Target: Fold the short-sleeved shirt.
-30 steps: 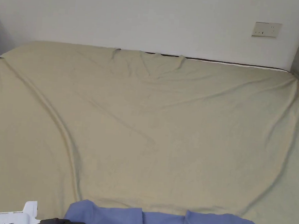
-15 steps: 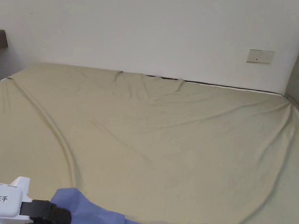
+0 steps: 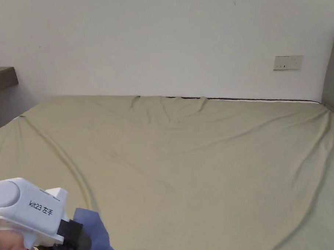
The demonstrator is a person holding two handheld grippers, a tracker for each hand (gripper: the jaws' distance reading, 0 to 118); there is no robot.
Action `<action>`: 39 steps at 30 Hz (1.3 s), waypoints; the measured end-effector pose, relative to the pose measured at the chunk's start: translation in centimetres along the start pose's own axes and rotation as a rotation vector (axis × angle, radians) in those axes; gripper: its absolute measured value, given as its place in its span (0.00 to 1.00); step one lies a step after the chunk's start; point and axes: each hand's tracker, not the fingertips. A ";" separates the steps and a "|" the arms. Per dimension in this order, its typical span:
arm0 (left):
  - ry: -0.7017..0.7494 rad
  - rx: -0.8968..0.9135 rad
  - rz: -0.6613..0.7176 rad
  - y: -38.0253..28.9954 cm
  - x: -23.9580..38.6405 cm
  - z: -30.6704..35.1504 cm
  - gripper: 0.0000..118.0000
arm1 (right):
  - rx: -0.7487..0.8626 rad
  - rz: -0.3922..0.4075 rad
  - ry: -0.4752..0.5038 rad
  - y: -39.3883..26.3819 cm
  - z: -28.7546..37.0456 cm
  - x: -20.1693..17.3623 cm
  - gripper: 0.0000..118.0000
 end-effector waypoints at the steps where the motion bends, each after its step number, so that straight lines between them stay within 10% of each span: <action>1: 0.003 -0.014 -0.023 0.2 1.7 -0.4 0.07 | 0.002 0.005 0.002 0.0 0.0 0.0 0.00; 8: -0.031 -0.163 -0.075 1.0 10.6 -7.6 0.08 | 0.026 -0.012 0.010 0.3 0.7 0.9 0.00; 9: 0.256 0.073 -0.285 2.5 10.7 -8.3 0.08 | 0.028 -0.014 0.006 0.3 0.9 1.1 0.00; 16: 0.062 -0.201 -0.194 -0.3 18.2 -17.2 0.08 | 0.010 -0.031 -0.034 -0.7 1.9 2.8 0.00; 17: 0.022 -0.203 -0.231 -0.4 18.9 -18.3 0.13 | 0.004 -0.035 -0.043 -0.8 2.0 3.1 0.00; 20: -0.116 -0.246 -0.229 -1.5 21.0 -18.9 0.69 | -0.002 -0.046 -0.052 -1.1 2.2 3.6 0.00; 22: -0.207 -0.221 -0.259 -1.8 21.5 -16.8 0.70 | -0.010 -0.056 -0.058 -1.3 2.1 3.8 0.00; 26: -0.324 -0.092 -0.203 -1.2 18.8 -10.7 0.57 | -0.029 -0.050 -0.050 -1.5 1.9 3.7 0.00; 29: -0.115 0.033 -0.185 -1.6 16.8 -8.9 0.01 | -0.035 -0.046 -0.040 -1.5 1.6 3.2 0.00; 39: -0.052 -0.099 -0.141 -6.5 18.8 -18.2 0.00 | -0.056 -0.005 -0.031 -1.3 0.4 1.9 0.00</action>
